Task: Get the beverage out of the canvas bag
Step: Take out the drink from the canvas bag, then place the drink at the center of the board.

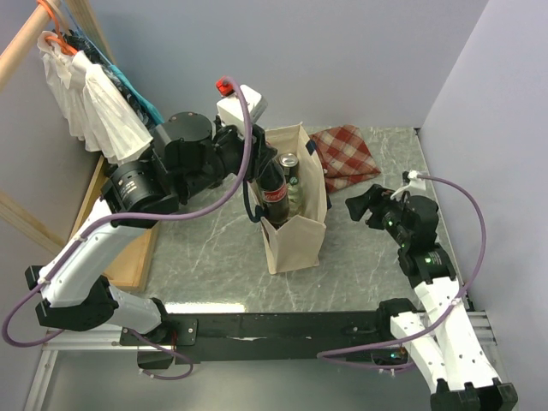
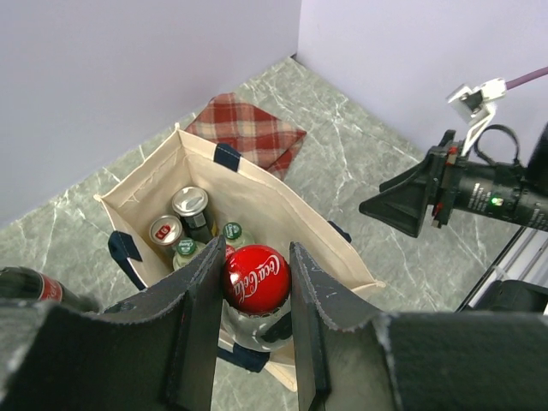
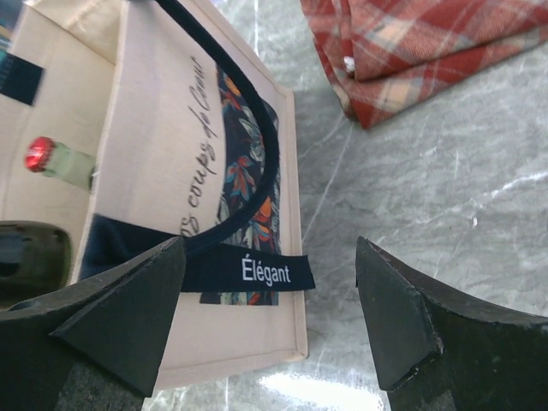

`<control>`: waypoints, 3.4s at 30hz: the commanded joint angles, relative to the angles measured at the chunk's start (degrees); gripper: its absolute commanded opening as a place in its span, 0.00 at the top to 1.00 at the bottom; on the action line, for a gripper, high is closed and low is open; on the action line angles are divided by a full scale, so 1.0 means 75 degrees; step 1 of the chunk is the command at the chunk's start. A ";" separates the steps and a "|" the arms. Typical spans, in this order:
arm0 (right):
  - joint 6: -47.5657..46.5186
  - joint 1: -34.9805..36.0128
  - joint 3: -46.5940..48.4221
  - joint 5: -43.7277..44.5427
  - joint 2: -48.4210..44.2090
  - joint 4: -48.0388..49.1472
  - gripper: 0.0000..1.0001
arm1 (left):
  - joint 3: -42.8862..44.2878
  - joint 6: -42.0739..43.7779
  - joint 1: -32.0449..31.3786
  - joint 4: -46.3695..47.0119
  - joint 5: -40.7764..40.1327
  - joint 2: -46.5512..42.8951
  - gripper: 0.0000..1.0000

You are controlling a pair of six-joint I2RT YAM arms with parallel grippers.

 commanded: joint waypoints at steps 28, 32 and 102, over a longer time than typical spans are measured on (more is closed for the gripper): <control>-0.0057 -0.0020 0.0422 -0.2486 -0.0415 0.0642 0.10 | 0.1164 0.0190 -0.0015 0.2129 -0.0322 -0.0575 0.99; 0.0049 -0.0008 0.0398 -0.3096 -0.0321 0.0922 0.11 | 0.1234 0.0214 -0.0004 0.2117 -0.0333 -0.0517 0.99; -0.0373 0.0789 0.0562 -0.2676 0.0945 0.0666 0.64 | 0.0087 0.1373 0.0031 0.2878 -0.2993 -0.0927 0.99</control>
